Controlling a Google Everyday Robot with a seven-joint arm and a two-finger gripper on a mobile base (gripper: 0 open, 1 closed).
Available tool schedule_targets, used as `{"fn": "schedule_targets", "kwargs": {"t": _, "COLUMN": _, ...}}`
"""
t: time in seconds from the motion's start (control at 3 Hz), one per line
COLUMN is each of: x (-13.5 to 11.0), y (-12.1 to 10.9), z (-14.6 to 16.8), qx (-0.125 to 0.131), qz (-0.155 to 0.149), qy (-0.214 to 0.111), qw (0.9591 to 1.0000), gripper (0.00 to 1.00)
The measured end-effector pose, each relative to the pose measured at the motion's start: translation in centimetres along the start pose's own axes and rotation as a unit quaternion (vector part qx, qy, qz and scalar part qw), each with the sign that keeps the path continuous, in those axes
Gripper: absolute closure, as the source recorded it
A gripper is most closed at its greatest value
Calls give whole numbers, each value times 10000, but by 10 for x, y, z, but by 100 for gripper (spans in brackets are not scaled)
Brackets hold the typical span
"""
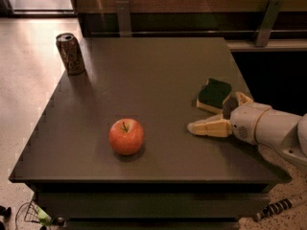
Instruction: Move sponge near orange can
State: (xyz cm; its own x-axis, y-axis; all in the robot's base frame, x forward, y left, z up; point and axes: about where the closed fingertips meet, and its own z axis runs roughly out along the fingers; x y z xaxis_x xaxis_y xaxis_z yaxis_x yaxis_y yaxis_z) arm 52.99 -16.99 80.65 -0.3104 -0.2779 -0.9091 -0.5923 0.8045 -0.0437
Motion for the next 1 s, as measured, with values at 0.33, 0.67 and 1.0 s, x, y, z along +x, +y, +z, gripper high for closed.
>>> {"fn": "schedule_targets", "kwargs": {"t": 0.33, "x": 0, "y": 2, "z": 2, "qx": -24, "qz": 5, "qy": -13, "qw": 10000, "gripper": 16}}
{"fn": "schedule_targets", "kwargs": {"t": 0.67, "x": -1, "y": 3, "z": 3, "qx": -32, "qz": -4, "qy": -14, "qw": 10000, "gripper": 48}}
{"fn": "schedule_targets", "kwargs": {"t": 1.0, "x": -6, "y": 3, "z": 1, "qx": -32, "qz": -4, "qy": -14, "qw": 10000, "gripper": 79}}
